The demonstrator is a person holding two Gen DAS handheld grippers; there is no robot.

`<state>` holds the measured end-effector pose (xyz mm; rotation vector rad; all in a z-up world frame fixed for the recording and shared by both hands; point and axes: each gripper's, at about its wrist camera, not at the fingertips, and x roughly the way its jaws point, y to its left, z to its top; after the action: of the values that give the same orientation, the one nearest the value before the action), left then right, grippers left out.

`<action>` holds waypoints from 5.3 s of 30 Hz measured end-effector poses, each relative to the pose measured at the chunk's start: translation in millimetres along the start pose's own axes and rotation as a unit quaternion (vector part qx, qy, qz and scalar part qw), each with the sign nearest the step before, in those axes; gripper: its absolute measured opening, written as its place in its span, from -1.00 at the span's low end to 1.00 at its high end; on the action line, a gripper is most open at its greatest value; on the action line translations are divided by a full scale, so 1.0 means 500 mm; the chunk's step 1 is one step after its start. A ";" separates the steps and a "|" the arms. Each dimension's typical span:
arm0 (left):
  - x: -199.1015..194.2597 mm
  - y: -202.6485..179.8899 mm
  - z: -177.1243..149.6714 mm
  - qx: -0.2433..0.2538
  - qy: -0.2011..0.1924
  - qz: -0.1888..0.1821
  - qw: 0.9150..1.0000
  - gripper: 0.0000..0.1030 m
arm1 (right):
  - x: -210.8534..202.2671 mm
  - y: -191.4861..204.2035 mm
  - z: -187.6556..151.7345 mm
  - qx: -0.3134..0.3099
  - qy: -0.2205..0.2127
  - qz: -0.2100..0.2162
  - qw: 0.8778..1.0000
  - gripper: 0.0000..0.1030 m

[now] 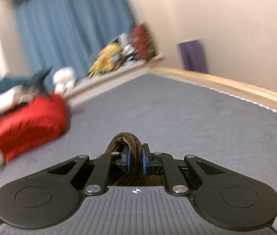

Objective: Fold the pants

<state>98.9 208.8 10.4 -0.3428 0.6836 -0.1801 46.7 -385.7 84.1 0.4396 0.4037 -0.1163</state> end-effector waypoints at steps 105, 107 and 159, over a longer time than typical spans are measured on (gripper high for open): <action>-0.219 0.217 -0.131 0.045 0.159 0.009 0.986 -0.45 | 0.048 -0.250 -0.101 0.110 0.153 -0.032 0.982 -0.74; -0.214 0.223 -0.145 0.039 0.176 0.018 0.983 -0.41 | 0.046 -0.248 -0.108 0.093 0.171 -0.028 0.980 -0.74; 0.004 -0.364 -0.365 0.478 0.184 -0.160 0.844 -0.75 | -0.026 -0.537 -0.093 0.327 0.065 -0.131 0.934 -0.79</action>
<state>-26.3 -6.5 -55.8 0.5690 0.8240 -0.8894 -34.0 -606.4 -54.1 1.0540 0.5513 -0.4914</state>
